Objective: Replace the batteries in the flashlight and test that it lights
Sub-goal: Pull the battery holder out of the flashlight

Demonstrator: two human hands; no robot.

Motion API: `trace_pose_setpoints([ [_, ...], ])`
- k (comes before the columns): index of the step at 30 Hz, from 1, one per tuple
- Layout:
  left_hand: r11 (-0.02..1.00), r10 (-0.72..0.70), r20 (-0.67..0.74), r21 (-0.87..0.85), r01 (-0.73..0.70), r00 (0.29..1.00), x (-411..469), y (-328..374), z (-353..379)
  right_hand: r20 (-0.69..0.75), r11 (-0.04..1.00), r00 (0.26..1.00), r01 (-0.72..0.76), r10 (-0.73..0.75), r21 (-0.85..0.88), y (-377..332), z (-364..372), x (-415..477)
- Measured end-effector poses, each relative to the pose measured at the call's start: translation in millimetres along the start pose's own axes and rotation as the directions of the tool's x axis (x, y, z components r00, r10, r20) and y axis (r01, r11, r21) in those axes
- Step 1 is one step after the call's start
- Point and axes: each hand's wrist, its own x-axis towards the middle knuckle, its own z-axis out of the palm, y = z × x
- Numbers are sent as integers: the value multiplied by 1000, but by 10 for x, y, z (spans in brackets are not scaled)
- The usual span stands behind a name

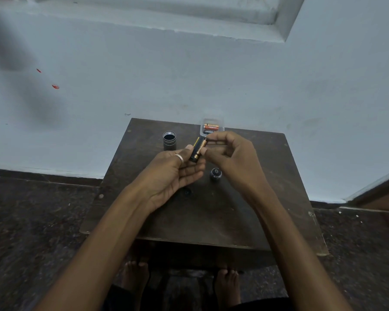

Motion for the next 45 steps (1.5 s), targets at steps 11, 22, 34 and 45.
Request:
trace_pose_setpoints([
  [11, 999, 29, 7, 20, -29, 1000, 21, -3, -5, 25, 953, 982, 188, -187, -239, -53, 52, -68],
  [22, 983, 88, 10, 159, -88, 996, 64, -68, -36, 148, 644, 906, 390, -397, -658, -50, 108, -154],
  [34, 971, 106, -1, 216, -103, 994, 54, -86, -28, 155, 630, 909, 384, -388, -675, -61, 155, -152],
  [45, 987, 77, -13, 142, -74, 997, 31, -50, -31, 236, 757, 917, 399, -321, -518, 3, 87, -88],
])
